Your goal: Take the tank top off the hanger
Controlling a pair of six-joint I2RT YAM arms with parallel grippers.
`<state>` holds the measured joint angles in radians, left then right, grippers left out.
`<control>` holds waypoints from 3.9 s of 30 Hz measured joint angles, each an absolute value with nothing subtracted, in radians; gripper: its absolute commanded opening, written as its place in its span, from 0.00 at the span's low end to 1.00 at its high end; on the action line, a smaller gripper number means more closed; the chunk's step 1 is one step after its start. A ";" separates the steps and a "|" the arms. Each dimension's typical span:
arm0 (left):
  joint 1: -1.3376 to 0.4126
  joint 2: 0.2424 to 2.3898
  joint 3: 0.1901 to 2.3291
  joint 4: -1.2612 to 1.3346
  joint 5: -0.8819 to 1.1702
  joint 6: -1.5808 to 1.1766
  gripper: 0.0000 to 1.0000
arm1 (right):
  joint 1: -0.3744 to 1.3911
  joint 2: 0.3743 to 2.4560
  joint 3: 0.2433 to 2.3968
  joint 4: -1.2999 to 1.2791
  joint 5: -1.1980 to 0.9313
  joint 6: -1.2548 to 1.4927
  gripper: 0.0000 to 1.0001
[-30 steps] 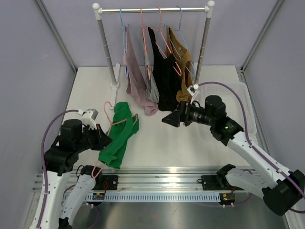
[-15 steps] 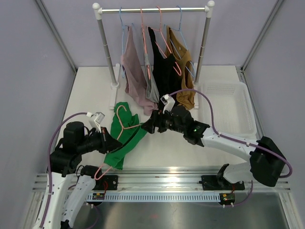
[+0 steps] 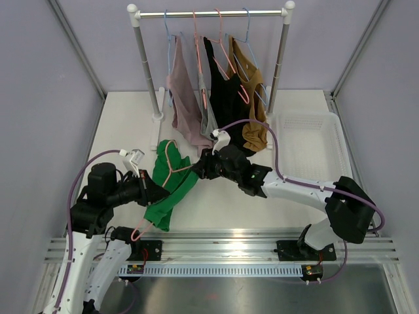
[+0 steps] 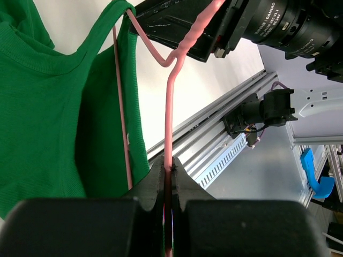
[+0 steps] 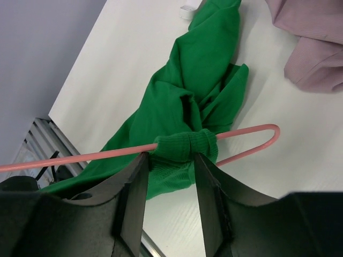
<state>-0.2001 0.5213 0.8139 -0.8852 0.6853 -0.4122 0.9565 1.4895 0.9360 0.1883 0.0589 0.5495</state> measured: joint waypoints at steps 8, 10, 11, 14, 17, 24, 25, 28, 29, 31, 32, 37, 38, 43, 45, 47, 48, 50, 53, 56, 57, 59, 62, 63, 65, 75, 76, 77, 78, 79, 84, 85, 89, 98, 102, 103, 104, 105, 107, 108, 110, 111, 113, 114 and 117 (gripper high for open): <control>-0.200 0.521 0.821 -0.891 0.683 -0.411 0.00 | 0.957 1.511 0.936 0.179 0.097 0.533 0.00; -0.200 0.524 0.831 -0.896 0.678 -0.408 0.00 | 0.957 1.511 0.936 0.178 0.120 0.527 0.00; -0.200 0.525 0.836 -0.899 0.677 -0.401 0.00 | 0.957 1.511 0.937 0.173 0.137 0.519 0.00; -0.200 0.525 0.854 -0.916 0.678 -0.384 0.00 | 0.944 1.511 0.939 0.134 0.183 0.504 0.00; -0.200 0.525 0.869 -0.940 0.678 -0.361 0.00 | 0.881 1.511 0.939 0.082 0.211 0.502 0.00; -0.200 0.512 0.908 -0.930 0.698 -0.353 0.00 | 0.781 1.461 0.912 0.022 0.221 0.501 0.00; -0.200 0.508 0.921 -0.923 0.696 -0.363 0.00 | 0.782 1.440 0.905 0.014 0.212 0.500 0.00; -0.200 0.487 0.976 -0.859 0.688 -0.411 0.00 | 0.781 1.349 0.878 0.004 0.158 0.499 0.00; -0.200 0.473 0.990 -0.807 0.685 -0.433 0.00 | 0.781 1.304 0.865 0.007 0.118 0.498 0.00; -0.200 0.446 1.007 -0.700 0.681 -0.477 0.00 | 0.779 1.208 0.842 0.022 0.016 0.493 0.00; -0.200 0.434 1.011 -0.627 0.679 -0.501 0.00 | 0.776 1.161 0.833 0.038 -0.059 0.493 0.00; -0.200 0.421 0.977 -0.184 0.625 -0.597 0.00 | 0.776 0.968 0.829 0.072 -0.340 0.495 0.00; -0.200 0.422 0.963 -0.114 0.612 -0.603 0.00 | 0.775 0.923 0.829 0.062 -0.371 0.496 0.00; -0.200 0.533 0.959 0.183 0.513 -0.604 0.00 | 0.775 0.737 0.861 -0.076 -0.456 0.469 0.00; -0.202 0.588 0.966 0.216 0.426 -0.602 0.00 | 0.775 0.693 0.883 -0.147 -0.442 0.451 0.00; -0.202 0.615 0.970 0.188 0.335 -0.594 0.00 | 0.775 0.656 0.905 -0.228 -0.407 0.432 0.00; -0.202 0.625 0.980 0.157 0.302 -0.590 0.00 | 0.774 0.643 0.913 -0.260 -0.396 0.423 0.00; -0.202 0.652 1.030 0.047 0.228 -0.568 0.00 | 0.773 0.630 0.930 -0.311 -0.383 0.411 0.00; -0.202 0.676 1.094 -0.087 0.155 -0.537 0.00 | 0.773 0.653 0.944 -0.352 -0.371 0.399 0.00; -0.202 0.678 1.122 -0.212 0.117 -0.496 0.00 | 0.775 0.751 0.960 -0.369 -0.348 0.394 0.00; -0.202 0.682 1.127 -0.243 0.111 -0.485 0.00 | 0.778 0.802 0.965 -0.369 -0.329 0.392 0.00; -0.202 0.709 1.151 -0.326 0.097 -0.458 0.00 | 0.813 0.926 0.972 -0.370 -0.252 0.388 0.34; -0.202 0.807 1.231 -0.448 0.091 -0.419 0.00 | 0.874 1.103 0.979 -0.384 -0.154 0.395 0.57; -0.202 0.845 1.264 -0.486 0.091 -0.410 0.00 | 0.888 1.150 0.977 -0.397 -0.128 0.398 0.93; -0.202 0.913 1.322 -0.542 0.091 -0.395 0.00 | 0.905 1.197 0.968 -0.413 -0.076 0.407 0.99; -0.202 1.240 1.670 -0.747 0.129 -0.339 0.00 | 0.912 1.020 0.961 -0.444 0.103 0.413 1.00; -0.202 1.280 1.717 -0.754 0.131 -0.337 0.00 | 0.912 1.003 0.960 -0.445 0.115 0.412 0.99; -0.202 1.319 1.769 -0.761 0.133 -0.336 0.00 | 0.912 0.989 0.958 -0.445 0.120 0.411 0.99; -0.201 1.365 1.831 -0.777 0.138 -0.336 0.00 | 0.912 0.978 0.955 -0.445 0.126 0.410 0.99; -0.199 1.406 1.877 -0.778 0.144 -0.336 0.00 | 0.912 0.969 0.950 -0.448 0.130 0.410 0.99; -0.176 1.661 2.209 -0.836 0.183 -0.340 0.00 | 0.912 0.925 0.920 -0.470 0.139 0.407 0.99; -0.170 1.707 2.267 -0.839 0.189 -0.343 0.00 | 0.912 0.915 0.915 -0.473 0.139 0.407 1.00; -0.140 1.834 2.388 -0.836 0.222 -0.353 0.00 | 0.912 0.868 0.902 -0.480 0.137 0.407 0.99; -0.088 1.993 2.442 -0.764 0.263 -0.356 0.04 | 0.912 0.812 0.870 -0.480 0.112 0.407 0.99; -0.085 2.015 2.441 -0.762 0.283 -0.356 0.19 | 0.912 0.827 0.861 -0.484 0.112 0.406 0.99; -0.085 2.015 2.440 -0.761 0.286 -0.353 0.28 | 0.912 0.838 0.861 -0.484 0.112 0.403 0.99; -0.085 2.015 2.439 -0.758 0.288 -0.355 0.42 | 0.912 0.849 0.861 -0.483 0.112 0.400 0.99; -0.085 2.010 2.434 -0.750 0.289 -0.352 0.55 | 0.912 0.868 0.861 -0.482 0.112 0.395 0.99; -0.085 1.994 2.417 -0.746 0.288 -0.353 0.69 | 0.912 0.925 0.862 -0.480 0.112 0.386 0.99; -0.085 1.982 2.406 -0.748 0.288 -0.356 0.73 | 0.912 0.960 0.864 -0.478 0.111 0.381 0.99; -0.085 1.951 2.383 -0.752 0.284 -0.358 0.84 | 0.912 1.047 0.870 -0.475 0.103 0.372 1.00; -0.085 1.930 2.371 -0.757 0.282 -0.358 0.97 | 0.912 1.091 0.874 -0.474 0.099 0.369 0.99; -0.085 1.873 2.329 -0.762 0.274 -0.358 0.99 | 0.912 1.172 0.882 -0.471 0.088 0.368 1.00; -0.085 1.821 2.288 -0.761 0.268 -0.358 0.99 | 0.912 1.218 0.887 -0.466 0.085 0.368 0.99; -0.085 1.630 2.115 -0.746 0.246 -0.361 0.99 | 0.919 1.349 0.903 -0.455 0.089 0.372 1.00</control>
<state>-0.0849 1.6302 2.1151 -0.7460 0.2462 -0.3607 0.9192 1.3487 0.9031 -0.4545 0.0895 0.3721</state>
